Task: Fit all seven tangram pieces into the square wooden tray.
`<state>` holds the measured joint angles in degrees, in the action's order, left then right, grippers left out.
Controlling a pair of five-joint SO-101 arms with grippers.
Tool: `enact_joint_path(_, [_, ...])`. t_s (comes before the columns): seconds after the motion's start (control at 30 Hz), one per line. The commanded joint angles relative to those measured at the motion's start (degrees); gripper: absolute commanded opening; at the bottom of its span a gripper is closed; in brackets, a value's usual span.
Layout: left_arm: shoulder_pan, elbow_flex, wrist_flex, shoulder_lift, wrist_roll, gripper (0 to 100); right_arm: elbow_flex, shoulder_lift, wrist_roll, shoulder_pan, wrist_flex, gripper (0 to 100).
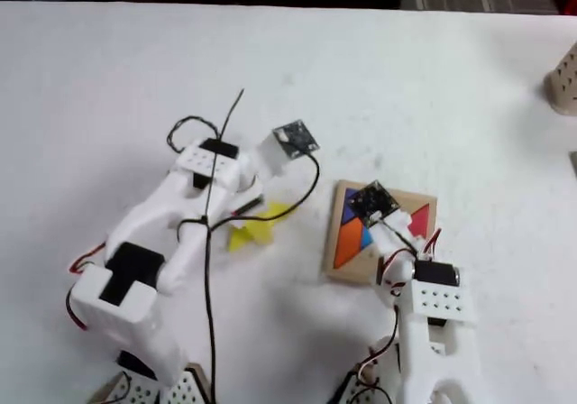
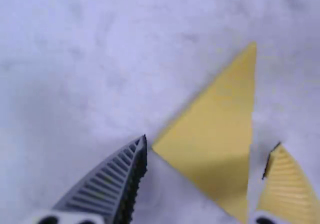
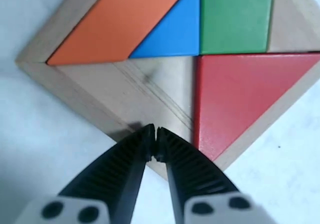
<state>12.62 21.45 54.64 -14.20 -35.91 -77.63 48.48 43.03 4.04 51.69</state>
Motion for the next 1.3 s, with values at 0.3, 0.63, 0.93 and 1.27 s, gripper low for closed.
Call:
enact_joint_path(0.3, [1.2, -2.5, -2.4, 0.0, 3.6, 26, -0.2, 0.1, 0.7, -0.3, 0.5, 1.6])
enact_joint_path(0.63, [1.3, -2.5, -1.9, -1.0, 3.5, 23, -0.2, 0.1, 0.7, -0.2, 0.5, 1.6])
enact_joint_path(0.93, [1.5, -2.5, -1.9, -1.0, 4.0, 23, -0.2, 0.1, 0.7, -0.2, 0.4, 1.6])
enact_joint_path(1.27, [3.7, -2.4, 5.1, 0.9, 4.2, 23, -0.2, 0.1, 0.7, -0.2, 0.4, 1.6])
